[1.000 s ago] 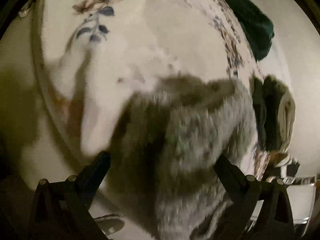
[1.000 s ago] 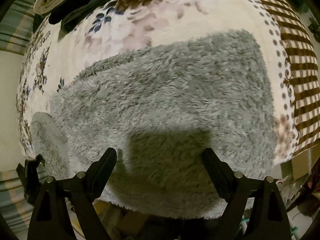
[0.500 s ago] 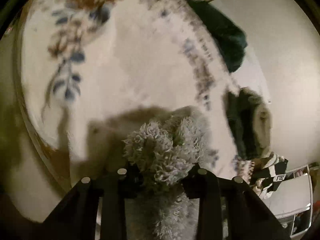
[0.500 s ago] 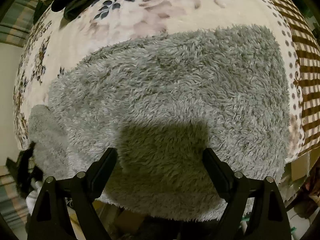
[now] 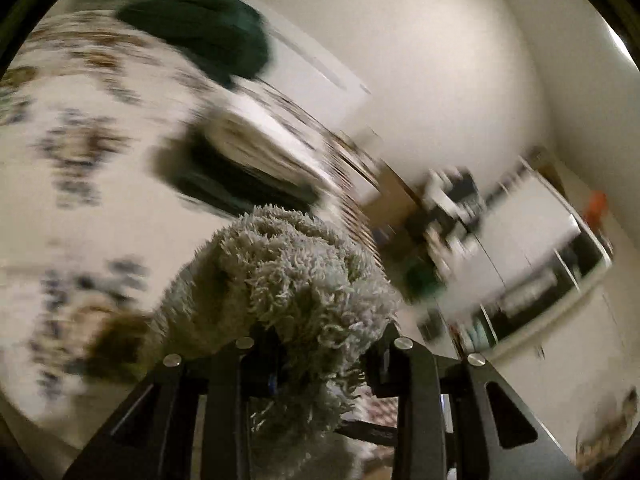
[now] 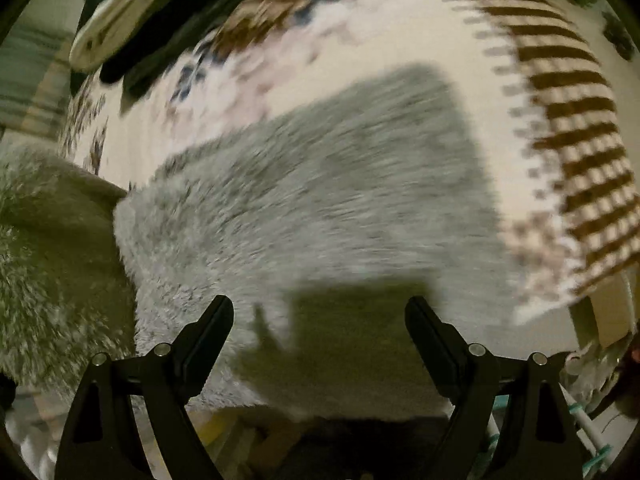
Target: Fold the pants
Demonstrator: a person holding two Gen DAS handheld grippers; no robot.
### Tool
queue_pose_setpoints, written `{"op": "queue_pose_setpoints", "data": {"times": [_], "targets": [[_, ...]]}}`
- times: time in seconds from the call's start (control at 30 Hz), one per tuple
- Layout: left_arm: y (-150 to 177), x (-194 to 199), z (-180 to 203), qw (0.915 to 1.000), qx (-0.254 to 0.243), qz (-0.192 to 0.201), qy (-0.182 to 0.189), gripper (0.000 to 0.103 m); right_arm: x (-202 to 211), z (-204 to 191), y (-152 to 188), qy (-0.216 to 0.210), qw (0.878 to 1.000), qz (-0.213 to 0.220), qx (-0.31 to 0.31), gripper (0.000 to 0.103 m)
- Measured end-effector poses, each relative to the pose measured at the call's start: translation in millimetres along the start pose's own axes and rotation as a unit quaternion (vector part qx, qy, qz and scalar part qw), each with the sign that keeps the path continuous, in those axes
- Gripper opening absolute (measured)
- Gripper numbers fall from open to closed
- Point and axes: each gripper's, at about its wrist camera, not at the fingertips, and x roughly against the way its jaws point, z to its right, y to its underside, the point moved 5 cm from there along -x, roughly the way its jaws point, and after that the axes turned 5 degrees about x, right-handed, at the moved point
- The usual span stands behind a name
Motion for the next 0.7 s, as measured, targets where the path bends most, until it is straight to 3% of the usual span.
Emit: {"op": "queue_pose_setpoints", "data": {"times": [0.2,0.3,0.37,0.43,0.5,0.53,0.57,0.6,0.7], "targets": [[73,-100,71,0.9931,-0.063,-0.096,0.023,0.027,47,90,5,0.03,0.997,0.028,-0.058,0.09],[114,-140,87,0.9849,-0.083,-0.15,0.022,0.027,61,134,11,0.048,0.995,0.032,-0.085,0.09],[142,-171,86,0.9739,-0.09,-0.208,0.004,0.028,68,161,15,0.058,0.993,0.033,-0.102,0.09],[165,-190,90,0.9588,-0.099,-0.265,-0.021,0.04,73,181,19,0.063,0.991,0.033,-0.116,0.09],[176,-197,95,0.95,-0.101,-0.295,-0.019,0.057,73,193,22,0.059,0.989,0.037,-0.132,0.09],[176,-194,99,0.9506,-0.103,-0.293,-0.013,0.063,73,198,23,0.054,0.988,0.037,-0.14,0.09],[172,-192,102,0.951,-0.105,-0.291,-0.013,0.082,71,203,23,0.049,0.988,0.036,-0.145,0.09],[167,-187,107,0.9511,-0.107,-0.29,-0.011,0.093,70,205,23,0.046,0.987,0.036,-0.15,0.09],[145,-167,117,0.9558,-0.113,-0.271,0.004,0.094,65,204,20,0.016,0.986,0.039,-0.161,0.09]]}}
